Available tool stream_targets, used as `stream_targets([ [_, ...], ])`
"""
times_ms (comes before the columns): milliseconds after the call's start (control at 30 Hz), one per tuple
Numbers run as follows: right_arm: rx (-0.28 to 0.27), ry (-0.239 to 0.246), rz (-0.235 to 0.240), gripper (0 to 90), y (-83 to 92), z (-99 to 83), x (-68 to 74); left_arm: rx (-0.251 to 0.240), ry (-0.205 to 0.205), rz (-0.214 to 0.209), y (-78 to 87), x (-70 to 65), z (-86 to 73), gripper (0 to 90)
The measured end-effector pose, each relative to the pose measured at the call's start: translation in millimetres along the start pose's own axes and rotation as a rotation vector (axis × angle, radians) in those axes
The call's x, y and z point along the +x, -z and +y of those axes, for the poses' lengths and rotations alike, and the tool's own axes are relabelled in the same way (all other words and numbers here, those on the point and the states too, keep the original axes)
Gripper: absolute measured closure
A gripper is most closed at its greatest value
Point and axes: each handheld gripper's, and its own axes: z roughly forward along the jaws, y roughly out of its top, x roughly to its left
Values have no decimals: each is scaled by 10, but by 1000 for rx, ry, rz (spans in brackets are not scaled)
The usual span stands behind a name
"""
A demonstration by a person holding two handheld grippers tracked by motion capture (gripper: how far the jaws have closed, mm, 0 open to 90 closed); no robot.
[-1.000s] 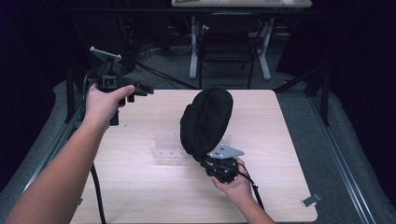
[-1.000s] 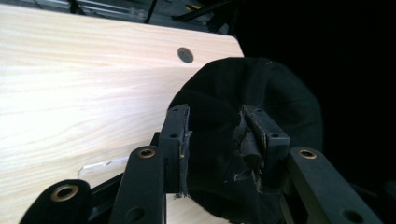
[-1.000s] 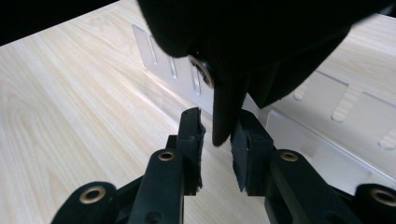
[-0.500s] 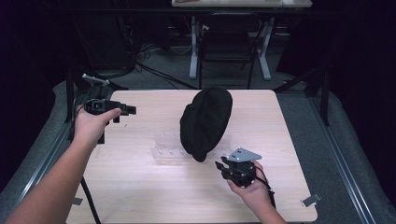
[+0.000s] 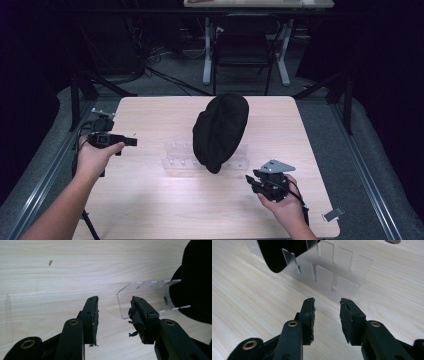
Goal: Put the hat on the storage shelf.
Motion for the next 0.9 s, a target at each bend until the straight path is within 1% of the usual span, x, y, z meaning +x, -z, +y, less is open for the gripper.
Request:
stream_targets([
  [33, 0, -2, -4, 626, 4, -9, -13, 5, -12, 4, -12, -1, -29, 574],
  [67, 0, -2, -4, 626, 4, -9, -13, 0, -24, 11, -27, -6, -61, 574],
  [100, 9, 0, -7, 618, 10, -16, -30, -13, -46, 25, -44, -13, -116, 572],
  [133, 14, -1, -22, 608, 20, -46, -60, -19, -53, 24, -49, -11, -144, 560],
  [200, 16, 1, -26, 606, 28, -56, -75, -39, -64, 12, -81, -2, -238, 559],
  [233, 12, -14, -31, 601, 43, -92, -115, -42, -70, 9, -129, 11, -329, 552],
  [267, 12, -14, -31, 601, 43, -92, -115, -42, -70, 9, -129, 11, -329, 551],
  [300, 8, -28, -49, 597, 60, -131, -170, -29, -81, -1, -185, 30, -431, 545],
  [333, 8, -28, -49, 597, 60, -131, -170, -29, -81, -1, -185, 30, -431, 544],
  [367, 5, -37, -46, 594, 64, -142, -187, -34, -90, 4, -226, 44, -496, 544],
  [400, 2, -45, -52, 590, 74, -159, -218, -27, -97, 3, -247, 53, -531, 541],
  [433, 2, -55, -61, 582, 96, -172, -253, -39, -95, -4, -302, 75, -624, 533],
  [467, 2, -55, -61, 582, 96, -172, -253, -39, -95, -4, -302, 75, -624, 524],
  [500, -13, -58, -81, 575, 115, -186, -292, -57, -96, -4, -333, 86, -706, 518],
  [533, -23, -68, -82, 570, 121, -194, -308, -57, -96, -4, -333, 86, -706, 516],
  [600, -22, -74, -87, 568, 132, -203, -327, -70, -110, -7, -355, 80, -783, 509],
  [633, -24, -80, -92, 563, 142, -225, -357, -84, -126, 12, -377, 69, -859, 498],
  [667, -24, -80, -92, 563, 142, -225, -357, -84, -126, 12, -377, 69, -859, 490],
  [700, -24, -88, -105, 562, 143, -251, -375, -108, -136, 16, -393, 63, -927, 480],
  [733, -24, -88, -105, 562, 143, -251, -375, -108, -136, 16, -393, 63, -927, 473],
  [767, -38, -95, -113, 559, 135, -279, -388, -117, -140, 15, -407, 62, -958, 467],
  [800, -38, -95, -113, 559, 135, -279, -388, -120, -152, 17, -419, 63, -985, 467],
  [833, -36, -87, -131, 548, 135, -300, -404, -144, -173, 38, -440, 78, -1049, 434],
  [867, -36, -87, -131, 548, 135, -300, -404, -144, -173, 38, -440, 78, -1049, 435],
  [900, -47, -96, -132, 541, 127, -310, -406, -148, -172, 45, -457, 89, -1084, 435],
])
